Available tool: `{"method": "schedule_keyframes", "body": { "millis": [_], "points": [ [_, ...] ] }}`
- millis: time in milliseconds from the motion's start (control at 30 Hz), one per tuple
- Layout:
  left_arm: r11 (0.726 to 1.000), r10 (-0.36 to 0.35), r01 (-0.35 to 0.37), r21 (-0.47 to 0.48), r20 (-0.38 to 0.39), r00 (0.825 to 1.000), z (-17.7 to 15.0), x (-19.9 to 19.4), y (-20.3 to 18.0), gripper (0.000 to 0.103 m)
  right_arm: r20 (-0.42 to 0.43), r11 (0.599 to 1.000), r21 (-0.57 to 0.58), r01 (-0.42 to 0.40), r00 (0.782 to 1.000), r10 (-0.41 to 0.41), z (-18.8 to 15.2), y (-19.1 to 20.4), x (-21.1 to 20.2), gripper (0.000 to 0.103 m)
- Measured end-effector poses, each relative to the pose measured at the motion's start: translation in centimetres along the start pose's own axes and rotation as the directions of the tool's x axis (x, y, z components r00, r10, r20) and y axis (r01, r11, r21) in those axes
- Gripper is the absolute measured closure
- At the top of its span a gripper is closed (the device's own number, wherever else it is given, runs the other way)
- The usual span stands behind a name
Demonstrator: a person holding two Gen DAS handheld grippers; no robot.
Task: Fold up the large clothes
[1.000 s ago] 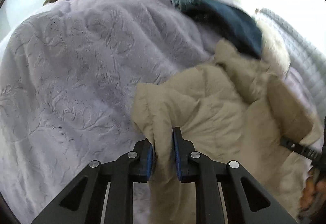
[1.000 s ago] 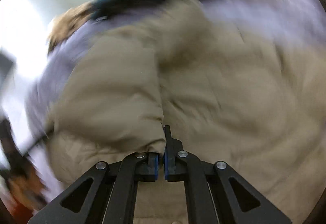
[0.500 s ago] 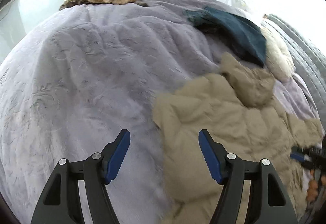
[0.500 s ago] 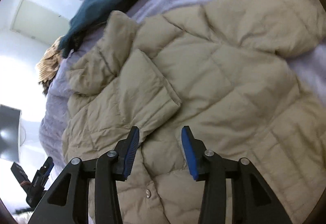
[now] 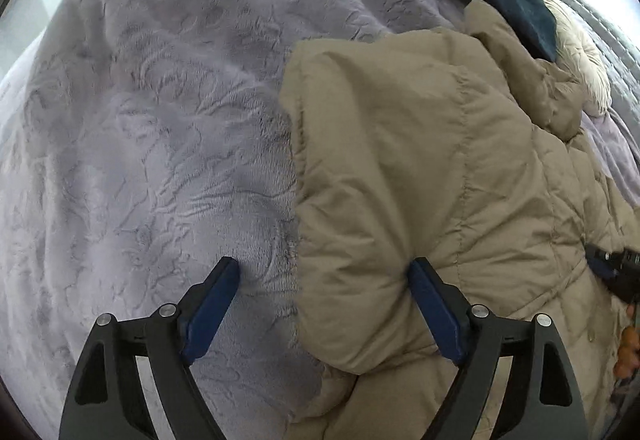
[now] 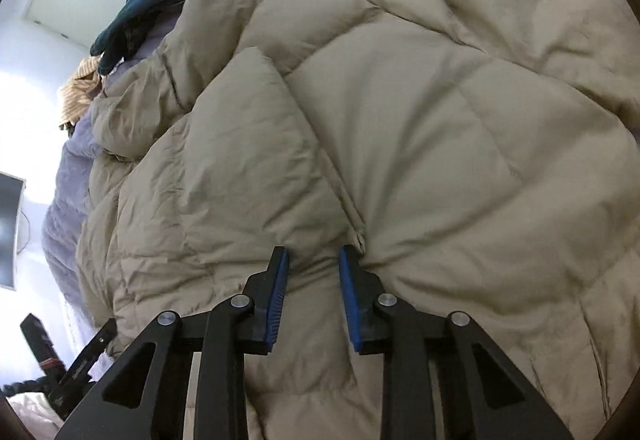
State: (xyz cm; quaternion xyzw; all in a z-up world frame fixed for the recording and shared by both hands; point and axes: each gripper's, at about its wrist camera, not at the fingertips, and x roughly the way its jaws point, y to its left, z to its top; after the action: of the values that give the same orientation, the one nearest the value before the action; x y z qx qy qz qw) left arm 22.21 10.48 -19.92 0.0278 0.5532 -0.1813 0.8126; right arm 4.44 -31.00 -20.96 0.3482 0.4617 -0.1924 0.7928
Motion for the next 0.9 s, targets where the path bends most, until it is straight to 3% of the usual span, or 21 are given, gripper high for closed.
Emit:
{"method": "schedule_keyframes", "body": {
  "millis": [167, 233, 300, 467, 667, 900],
  "points": [
    [0.997, 0.079, -0.079, 0.007, -0.017, 0.997, 0.9, -1.7, -0.9, 0.015, -0.023, 1.000, -0.015, -0.002, 1.000, 0.002, 0.1, -0.4, -2.7, 0.071],
    [0.995, 0.097, -0.096, 0.015, -0.016, 0.995, 1.1, -3.0, -1.9, 0.015, -0.024, 1.000, -0.014, -0.015, 1.000, 0.015, 0.1, -0.8, -4.1, 0.063],
    [0.995, 0.093, -0.093, 0.023, -0.015, 0.996, 1.1, -4.3, -3.1, 0.015, -0.029, 1.000, 0.003, -0.025, 0.999, 0.026, -0.2, -1.6, -5.3, 0.051],
    [0.995, 0.070, -0.069, 0.077, -0.007, 0.998, 0.6, -6.9, -7.4, 0.015, -0.055, 0.995, 0.094, -0.041, 0.997, 0.047, -1.6, -4.8, -7.0, 0.040],
    [0.988, 0.032, -0.024, 0.152, -0.053, 0.998, -2.1, -7.4, -13.5, 0.015, -0.044, 0.981, 0.193, -0.034, 0.998, 0.043, -3.1, -9.8, -9.4, 0.024],
    [0.974, 0.002, 0.018, 0.228, -0.090, 0.996, -4.7, -6.7, -21.1, 0.015, 0.006, 0.964, 0.266, -0.016, 1.000, 0.015, -3.0, -15.2, -12.4, 0.021]
  ]
}}
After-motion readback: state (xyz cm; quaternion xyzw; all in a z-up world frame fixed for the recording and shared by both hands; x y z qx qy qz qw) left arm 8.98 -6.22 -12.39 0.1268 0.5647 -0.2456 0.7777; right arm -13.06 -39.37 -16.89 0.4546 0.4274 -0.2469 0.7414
